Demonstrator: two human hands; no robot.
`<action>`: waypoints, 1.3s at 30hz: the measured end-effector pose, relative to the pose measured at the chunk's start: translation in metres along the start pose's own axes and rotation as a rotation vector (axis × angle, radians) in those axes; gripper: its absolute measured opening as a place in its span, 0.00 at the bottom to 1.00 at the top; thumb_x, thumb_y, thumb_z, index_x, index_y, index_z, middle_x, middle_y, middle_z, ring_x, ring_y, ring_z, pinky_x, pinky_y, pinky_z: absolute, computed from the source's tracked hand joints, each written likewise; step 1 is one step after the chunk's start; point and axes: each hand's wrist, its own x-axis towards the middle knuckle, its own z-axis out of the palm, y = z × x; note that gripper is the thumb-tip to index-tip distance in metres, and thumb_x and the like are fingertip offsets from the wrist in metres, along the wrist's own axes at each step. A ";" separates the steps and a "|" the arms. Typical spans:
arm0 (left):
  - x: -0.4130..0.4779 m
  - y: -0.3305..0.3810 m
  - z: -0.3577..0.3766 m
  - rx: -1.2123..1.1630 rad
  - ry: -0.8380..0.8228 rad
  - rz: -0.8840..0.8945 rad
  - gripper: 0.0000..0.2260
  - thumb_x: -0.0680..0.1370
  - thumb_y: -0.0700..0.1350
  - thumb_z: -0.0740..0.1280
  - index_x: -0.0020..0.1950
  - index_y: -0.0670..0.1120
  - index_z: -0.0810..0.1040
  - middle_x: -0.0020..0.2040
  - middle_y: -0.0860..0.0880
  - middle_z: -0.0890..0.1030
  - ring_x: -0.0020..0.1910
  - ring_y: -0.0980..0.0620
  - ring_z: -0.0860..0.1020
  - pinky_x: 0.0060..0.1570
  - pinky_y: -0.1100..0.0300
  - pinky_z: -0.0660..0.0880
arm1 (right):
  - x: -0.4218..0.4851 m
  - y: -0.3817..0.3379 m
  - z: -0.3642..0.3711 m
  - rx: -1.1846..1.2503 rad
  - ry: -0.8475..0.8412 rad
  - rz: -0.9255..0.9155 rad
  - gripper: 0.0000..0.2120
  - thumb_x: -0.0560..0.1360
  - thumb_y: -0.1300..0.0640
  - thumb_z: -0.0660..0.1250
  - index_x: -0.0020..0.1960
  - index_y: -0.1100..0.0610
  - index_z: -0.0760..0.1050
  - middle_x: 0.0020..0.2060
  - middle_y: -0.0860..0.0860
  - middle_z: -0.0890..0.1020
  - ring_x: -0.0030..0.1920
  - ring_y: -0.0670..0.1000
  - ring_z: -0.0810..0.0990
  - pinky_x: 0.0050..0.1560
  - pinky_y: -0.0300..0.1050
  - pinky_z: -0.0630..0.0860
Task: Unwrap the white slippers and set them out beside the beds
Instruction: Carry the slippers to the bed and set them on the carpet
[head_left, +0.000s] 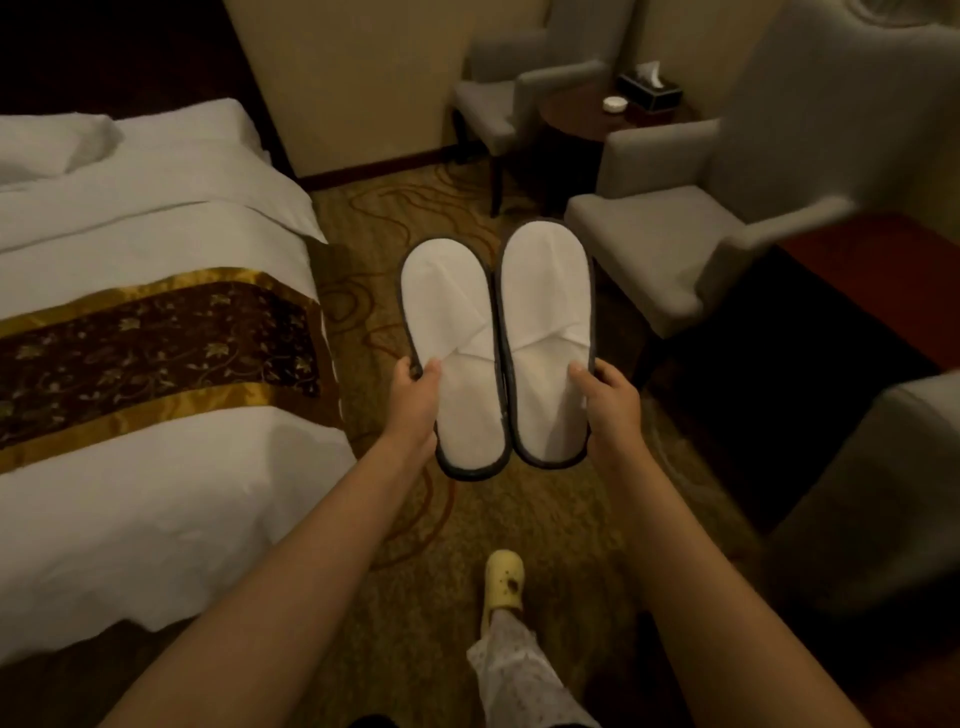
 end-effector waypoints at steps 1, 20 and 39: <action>0.016 0.001 0.003 -0.005 -0.002 0.003 0.18 0.79 0.45 0.61 0.68 0.44 0.67 0.60 0.46 0.76 0.51 0.50 0.78 0.48 0.55 0.77 | 0.016 0.000 0.009 -0.010 -0.008 0.011 0.13 0.75 0.53 0.66 0.59 0.54 0.75 0.53 0.51 0.79 0.52 0.52 0.78 0.53 0.52 0.77; 0.283 0.047 0.071 -0.041 0.139 -0.151 0.21 0.79 0.47 0.61 0.71 0.47 0.63 0.61 0.44 0.76 0.53 0.47 0.77 0.46 0.55 0.77 | 0.271 -0.056 0.148 -0.109 -0.152 0.151 0.19 0.75 0.56 0.66 0.65 0.58 0.72 0.59 0.55 0.78 0.54 0.54 0.78 0.59 0.53 0.75; 0.591 0.108 0.120 -0.176 0.259 -0.289 0.23 0.79 0.46 0.61 0.73 0.46 0.61 0.68 0.43 0.72 0.62 0.43 0.74 0.63 0.45 0.72 | 0.538 -0.134 0.362 -0.361 -0.288 0.170 0.06 0.74 0.56 0.67 0.51 0.52 0.76 0.46 0.50 0.80 0.52 0.56 0.78 0.59 0.58 0.75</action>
